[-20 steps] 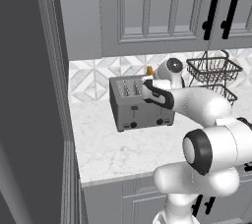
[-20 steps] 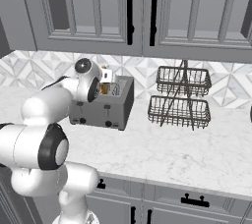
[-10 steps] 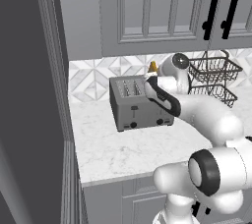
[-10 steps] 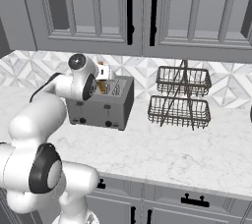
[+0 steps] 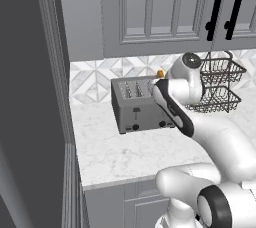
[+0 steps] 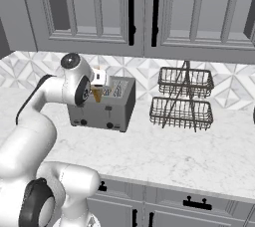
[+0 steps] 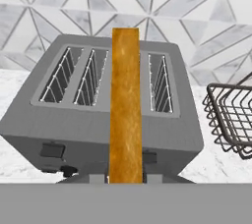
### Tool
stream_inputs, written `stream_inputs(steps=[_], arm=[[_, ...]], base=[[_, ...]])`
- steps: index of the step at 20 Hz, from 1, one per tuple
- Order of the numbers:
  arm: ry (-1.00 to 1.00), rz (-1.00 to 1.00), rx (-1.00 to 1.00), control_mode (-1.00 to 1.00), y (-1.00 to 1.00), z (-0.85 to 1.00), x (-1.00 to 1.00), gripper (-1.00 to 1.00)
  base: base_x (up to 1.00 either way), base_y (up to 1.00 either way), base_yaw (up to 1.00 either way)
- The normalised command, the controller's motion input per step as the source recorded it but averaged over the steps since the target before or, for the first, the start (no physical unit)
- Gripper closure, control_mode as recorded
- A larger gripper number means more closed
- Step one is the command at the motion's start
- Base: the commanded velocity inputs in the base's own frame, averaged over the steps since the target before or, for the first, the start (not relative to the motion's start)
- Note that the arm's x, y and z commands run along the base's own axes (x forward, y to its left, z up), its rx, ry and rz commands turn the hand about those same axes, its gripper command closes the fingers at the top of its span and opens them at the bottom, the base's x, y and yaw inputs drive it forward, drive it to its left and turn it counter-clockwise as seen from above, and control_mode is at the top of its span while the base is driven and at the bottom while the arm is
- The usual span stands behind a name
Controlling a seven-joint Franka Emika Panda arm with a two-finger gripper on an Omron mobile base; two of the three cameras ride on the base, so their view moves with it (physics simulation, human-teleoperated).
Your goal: Start the toaster. Once the lever pops up, take the bread to the plate on the dining counter.
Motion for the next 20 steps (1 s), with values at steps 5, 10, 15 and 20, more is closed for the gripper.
stream_inputs(steps=[5,10,15,20], arm=[[0.05,0.00,0.00,-1.00,0.00,0.05,-0.94,1.00],[0.03,0.00,0.00,-1.00,0.00,0.00,-1.00,1.00],[0.00,0.00,0.00,-1.00,0.00,0.00,-0.93,1.00],[0.00,0.00,0.00,-1.00,0.00,0.00,-0.26,1.00]], base=[[0.00,0.00,0.00],[0.00,0.00,0.00],[0.00,0.00,0.00],[0.00,0.00,0.00]])
